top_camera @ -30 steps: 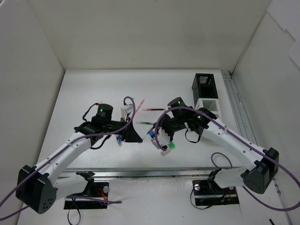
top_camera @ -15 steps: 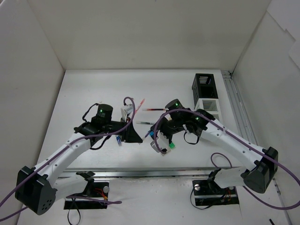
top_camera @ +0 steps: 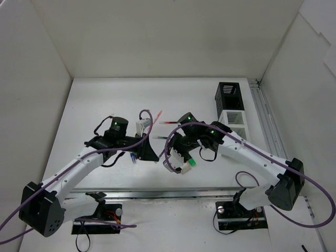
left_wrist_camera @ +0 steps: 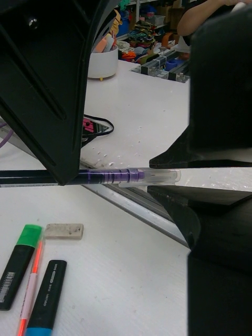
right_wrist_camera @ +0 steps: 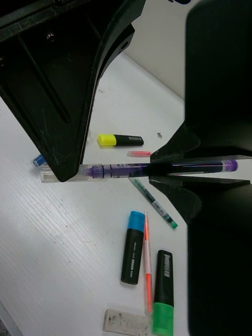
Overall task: Sort the stationery into containers
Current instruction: Close the pen cap on the pen.
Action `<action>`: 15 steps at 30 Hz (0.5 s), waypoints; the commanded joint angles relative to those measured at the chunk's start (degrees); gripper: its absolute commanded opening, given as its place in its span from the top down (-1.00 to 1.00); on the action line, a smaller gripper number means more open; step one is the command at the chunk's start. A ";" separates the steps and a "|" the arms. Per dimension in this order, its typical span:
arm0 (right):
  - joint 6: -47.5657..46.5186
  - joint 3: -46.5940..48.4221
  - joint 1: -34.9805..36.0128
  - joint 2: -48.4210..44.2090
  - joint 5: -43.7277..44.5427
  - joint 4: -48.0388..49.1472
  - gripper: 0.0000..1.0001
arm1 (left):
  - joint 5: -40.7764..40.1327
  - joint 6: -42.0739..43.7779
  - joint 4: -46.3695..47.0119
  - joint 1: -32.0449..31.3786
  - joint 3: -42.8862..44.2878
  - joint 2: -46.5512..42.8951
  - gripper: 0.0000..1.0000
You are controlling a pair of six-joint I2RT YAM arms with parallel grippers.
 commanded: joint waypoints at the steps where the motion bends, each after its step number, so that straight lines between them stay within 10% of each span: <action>1: 3.12 3.54 2.03 0.60 -4.78 1.18 1.00 | -0.62 -0.75 5.25 0.27 2.51 0.34 1.00; 15: 4.00 0.99 4.49 1.30 -7.59 1.18 1.00 | -3.25 -2.34 12.81 0.80 4.09 -0.89 1.00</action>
